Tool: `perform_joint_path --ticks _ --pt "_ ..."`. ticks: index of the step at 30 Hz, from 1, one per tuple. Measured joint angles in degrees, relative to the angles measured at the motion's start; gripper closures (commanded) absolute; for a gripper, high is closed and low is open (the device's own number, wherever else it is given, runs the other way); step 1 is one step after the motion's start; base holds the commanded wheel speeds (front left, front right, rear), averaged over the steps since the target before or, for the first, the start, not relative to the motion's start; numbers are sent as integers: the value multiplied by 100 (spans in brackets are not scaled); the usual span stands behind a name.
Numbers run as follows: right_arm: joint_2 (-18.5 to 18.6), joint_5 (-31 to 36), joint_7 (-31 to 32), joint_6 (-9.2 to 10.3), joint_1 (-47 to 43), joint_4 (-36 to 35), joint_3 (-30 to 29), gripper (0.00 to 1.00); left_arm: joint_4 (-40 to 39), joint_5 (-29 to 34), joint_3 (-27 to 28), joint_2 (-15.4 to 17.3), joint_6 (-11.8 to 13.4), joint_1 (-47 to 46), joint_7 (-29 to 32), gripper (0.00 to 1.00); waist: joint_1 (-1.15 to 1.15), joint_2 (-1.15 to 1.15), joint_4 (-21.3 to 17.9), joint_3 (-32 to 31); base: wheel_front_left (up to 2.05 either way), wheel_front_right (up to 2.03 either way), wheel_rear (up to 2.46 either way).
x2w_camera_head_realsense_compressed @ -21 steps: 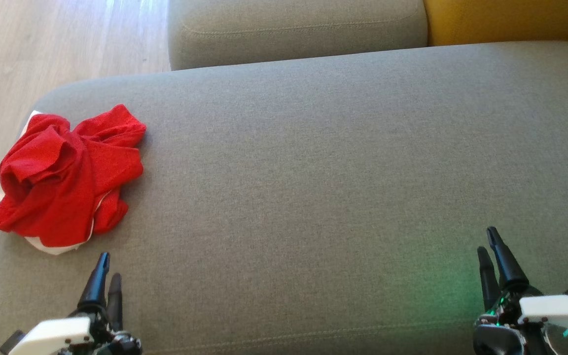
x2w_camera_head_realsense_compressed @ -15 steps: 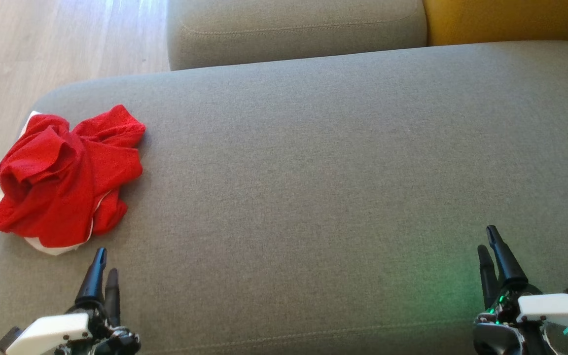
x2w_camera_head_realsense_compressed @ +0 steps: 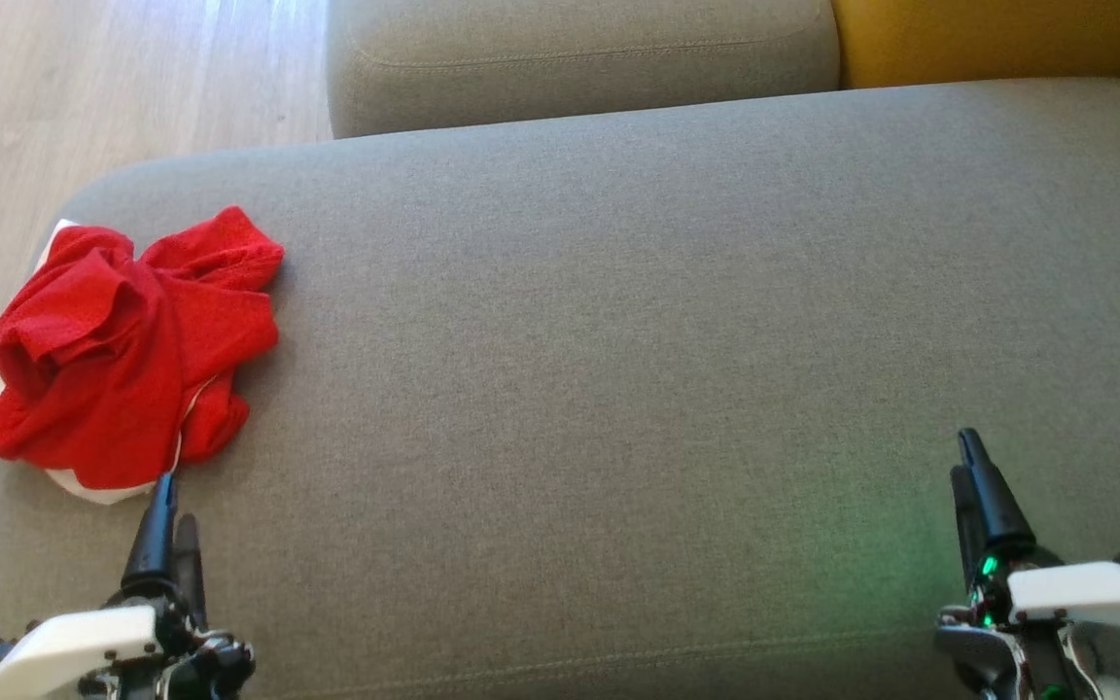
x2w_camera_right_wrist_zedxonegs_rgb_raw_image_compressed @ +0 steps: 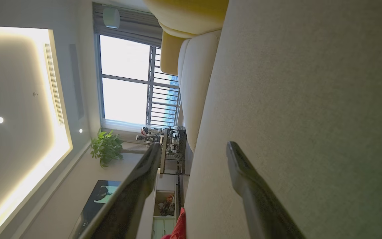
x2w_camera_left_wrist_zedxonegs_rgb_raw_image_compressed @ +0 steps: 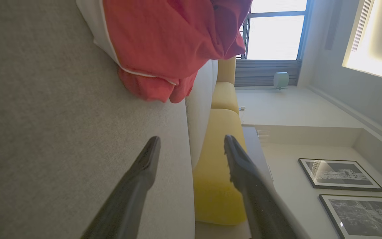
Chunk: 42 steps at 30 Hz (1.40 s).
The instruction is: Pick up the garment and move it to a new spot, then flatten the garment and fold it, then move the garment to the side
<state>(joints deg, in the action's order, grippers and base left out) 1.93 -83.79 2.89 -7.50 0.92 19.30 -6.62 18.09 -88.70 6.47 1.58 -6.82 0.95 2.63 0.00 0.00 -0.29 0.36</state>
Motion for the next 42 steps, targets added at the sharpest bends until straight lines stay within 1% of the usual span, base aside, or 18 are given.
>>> perform_joint_path --ticks 10,11,13,21,26,31,33,38,42 --pt "1 977 -149 0 126 -289 21 0 -237 388 201 -1 0 -66 -172 0 0 0 9 10 0 0 0" --pt "1 1271 -197 0 148 -399 63 0 -326 526 236 0 -1 -97 -201 0 0 0 14 17 0 0 0" --pt "2 1590 -221 0 213 -525 122 0 -411 648 278 0 -2 -131 -231 0 0 0 15 26 0 0 0" --pt "3 2526 -353 0 344 -990 223 0 -797 1194 479 0 1 -183 -370 0 0 0 15 59 0 0 0" --pt "5 3101 -445 0 533 -1380 331 0 -1117 1441 605 -1 137 -349 -439 0 0 0 13 92 0 0 0" --pt "5 3750 -503 0 581 -1506 469 0 -1500 2033 609 0 254 -368 -544 0 0 0 8 109 0 0 0" --pt "8 3963 -564 0 581 -1539 480 0 -1647 2298 524 0 350 -367 -576 0 0 0 8 111 0 0 0" --pt "26 4565 -648 0 582 -1622 690 0 -1954 3110 132 2 488 -344 -634 0 0 0 0 112 0 0 0" --pt "25 4820 -699 0 580 -1532 633 0 -2058 3834 -236 4 591 -303 -687 0 0 0 -13 102 0 0 0"
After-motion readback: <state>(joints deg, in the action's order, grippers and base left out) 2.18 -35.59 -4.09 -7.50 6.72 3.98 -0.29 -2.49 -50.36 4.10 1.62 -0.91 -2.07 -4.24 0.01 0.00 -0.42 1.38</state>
